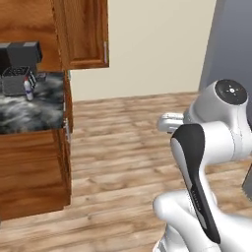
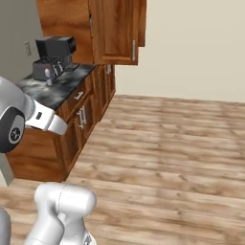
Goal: Sort all alcoholic drinks to one cabinet, and non-alcoholic drinks to the other.
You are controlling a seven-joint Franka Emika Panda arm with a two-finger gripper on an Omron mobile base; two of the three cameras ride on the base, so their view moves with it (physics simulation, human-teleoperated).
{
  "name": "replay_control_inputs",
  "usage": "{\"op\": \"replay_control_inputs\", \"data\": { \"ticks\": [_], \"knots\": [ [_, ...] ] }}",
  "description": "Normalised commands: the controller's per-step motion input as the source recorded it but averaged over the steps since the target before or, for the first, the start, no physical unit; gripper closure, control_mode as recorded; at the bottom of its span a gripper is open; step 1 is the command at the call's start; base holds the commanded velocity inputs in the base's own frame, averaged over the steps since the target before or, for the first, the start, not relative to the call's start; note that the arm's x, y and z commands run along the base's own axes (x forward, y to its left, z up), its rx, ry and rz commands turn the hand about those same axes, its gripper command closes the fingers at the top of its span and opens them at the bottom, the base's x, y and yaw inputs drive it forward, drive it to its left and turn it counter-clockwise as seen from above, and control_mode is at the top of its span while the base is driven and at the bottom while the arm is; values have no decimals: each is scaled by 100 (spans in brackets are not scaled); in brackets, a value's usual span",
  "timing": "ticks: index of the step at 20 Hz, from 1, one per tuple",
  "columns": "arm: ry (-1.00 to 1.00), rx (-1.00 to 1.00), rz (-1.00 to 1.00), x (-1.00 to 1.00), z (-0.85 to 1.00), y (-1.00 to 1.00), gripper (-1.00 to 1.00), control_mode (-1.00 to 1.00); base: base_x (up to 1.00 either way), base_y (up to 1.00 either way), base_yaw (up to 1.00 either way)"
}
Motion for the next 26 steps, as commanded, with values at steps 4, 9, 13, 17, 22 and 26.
{"op": "replay_control_inputs", "data": {
  "ticks": [4, 9, 13, 17, 22, 26],
  "knots": [
    [0, 0, 0, 0, 0, 0, -100, 100, 100, -49, 30],
    [0, 0, 0, 0, 0, 0, -100, 100, 100, -35, 46],
    [0, 0, 0, 0, 0, 0, -100, 100, 100, -32, 53],
    [0, 0, 0, 0, 0, 0, -100, 100, 96, -37, 56],
    [0, 0, 0, 0, 0, 0, -100, 100, 67, -40, 62],
    [0, 0, 0, 0, 0, 0, -100, 100, 48, -42, 65]
  ]
}}
